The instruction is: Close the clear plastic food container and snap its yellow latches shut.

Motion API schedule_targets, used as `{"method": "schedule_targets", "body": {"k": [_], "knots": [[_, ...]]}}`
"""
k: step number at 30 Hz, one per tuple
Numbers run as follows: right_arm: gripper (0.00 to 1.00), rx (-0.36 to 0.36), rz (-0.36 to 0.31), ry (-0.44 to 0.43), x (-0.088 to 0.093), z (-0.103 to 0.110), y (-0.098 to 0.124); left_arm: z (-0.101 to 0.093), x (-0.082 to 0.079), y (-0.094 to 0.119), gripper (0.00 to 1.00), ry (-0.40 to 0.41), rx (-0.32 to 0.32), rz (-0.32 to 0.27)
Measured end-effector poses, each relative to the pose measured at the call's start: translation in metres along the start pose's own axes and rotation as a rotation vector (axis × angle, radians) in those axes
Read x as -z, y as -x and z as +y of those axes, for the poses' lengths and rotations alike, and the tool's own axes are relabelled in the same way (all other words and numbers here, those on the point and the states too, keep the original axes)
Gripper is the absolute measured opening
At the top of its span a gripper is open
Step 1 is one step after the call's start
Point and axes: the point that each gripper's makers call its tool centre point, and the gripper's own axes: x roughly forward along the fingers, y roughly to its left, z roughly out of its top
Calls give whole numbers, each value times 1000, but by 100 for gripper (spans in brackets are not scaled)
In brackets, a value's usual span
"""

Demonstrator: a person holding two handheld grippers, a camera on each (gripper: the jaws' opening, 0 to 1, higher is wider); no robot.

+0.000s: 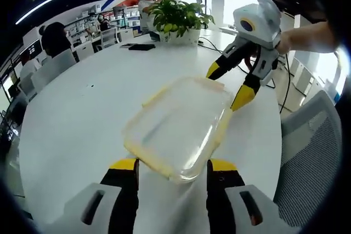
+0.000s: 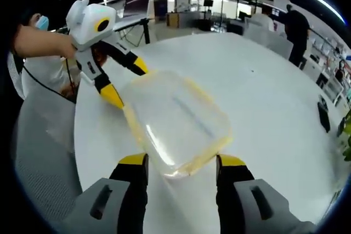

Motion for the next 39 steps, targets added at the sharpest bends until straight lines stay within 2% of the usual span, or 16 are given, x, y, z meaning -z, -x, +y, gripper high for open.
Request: {"method": "schedule_targets", "body": {"k": [19,39], "knots": [[47,1,11,6,-23,-8,-23,33,3,1,44,-5,-8,15],[48,11,25,-2,-28,-11,-27,41,6,-3,43,-18,5,36]]}}
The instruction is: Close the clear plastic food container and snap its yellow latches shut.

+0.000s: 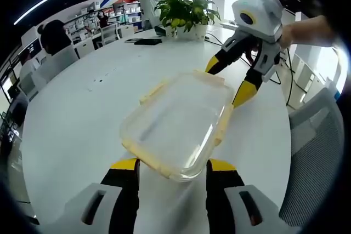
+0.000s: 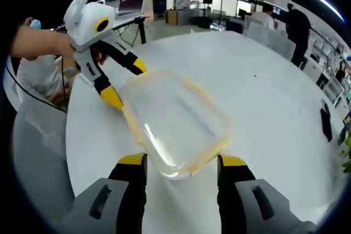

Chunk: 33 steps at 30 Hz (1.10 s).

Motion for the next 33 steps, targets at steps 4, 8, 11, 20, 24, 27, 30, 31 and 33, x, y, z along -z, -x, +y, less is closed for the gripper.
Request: {"method": "schedule_targets", "body": {"k": [4,8,11,20,24,27,30,31,33], "knots": [[48,3,3,0,0,-1,0,0,-1,-1,43,-5,2,3],[48,1,4,1,0,-1,0,0,0,0,43,-5,2,3],[48,0,5,2,0,-2,-1,0,0,0,43,-4,2,3],[50,4,1,9,-2,-1,0,-1,1,1,42,-3,-4,-1],[53,6,-15,2,-6,1,3,-1,-1,4,43,3,-12,-8],[54,12,-33,7,-8,4,6,1,-3,8,46,15,-30,-20],[55,16,-51,9,-9,7,10,1,-4,12,49,26,-41,-34],[56,20,-57,11,-10,8,12,1,-4,15,50,34,-45,-39],[57,25,-74,20,-11,10,15,-1,-4,20,51,44,-54,-51]]}}
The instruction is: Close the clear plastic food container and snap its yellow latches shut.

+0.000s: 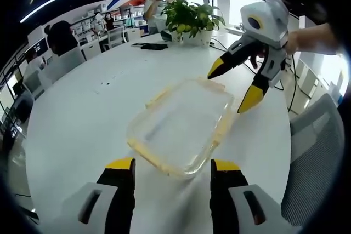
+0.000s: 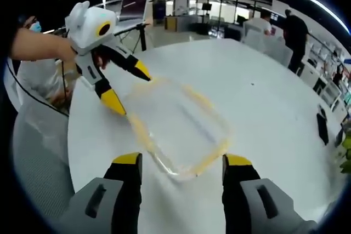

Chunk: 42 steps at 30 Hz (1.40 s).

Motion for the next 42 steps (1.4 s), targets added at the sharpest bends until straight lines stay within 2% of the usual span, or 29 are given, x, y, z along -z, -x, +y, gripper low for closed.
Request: {"method": "schedule_targets", "body": {"k": [12,18,25,36,42], "knots": [[65,57,-83,-23,-1,9,31,-12,-2,38,60,70,-47,-103],[68,87,-125,-43,5,17,55,-17,-2,59,63,109,-84,-159],[73,123,-179,-88,18,27,82,-29,8,92,67,142,-138,-199],[78,197,-223,-121,42,40,116,-55,26,126,74,136,-172,-213],[85,183,-215,-105,54,63,124,-66,36,133,78,136,-185,-211]]}}
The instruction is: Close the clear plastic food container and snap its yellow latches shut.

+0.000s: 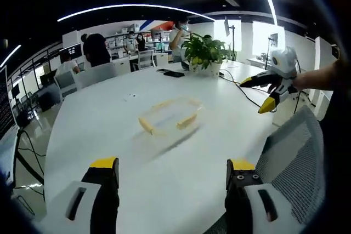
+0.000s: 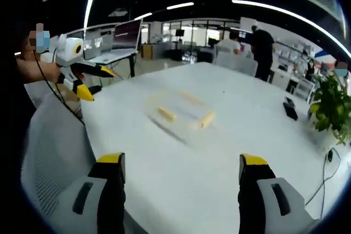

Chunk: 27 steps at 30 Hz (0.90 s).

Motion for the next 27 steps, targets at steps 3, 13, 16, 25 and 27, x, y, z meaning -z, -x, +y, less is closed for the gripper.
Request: {"method": "schedule_targets", "body": {"k": [3,13,16,25,27], "knots": [[87,-5,-5,-22,6,6,5,-4,4,5,81,14,-6,-10],[93,-6,-13,-34,16,9,14,-8,12,10,95,36,5,-5],[95,-14,-14,-22,16,10,14,-6,12,10,99,35,11,-7],[99,-46,1,-3,19,17,12,0,20,11,99,28,13,12],[100,-49,-5,-13,18,17,12,1,21,11,99,24,17,13]]}}
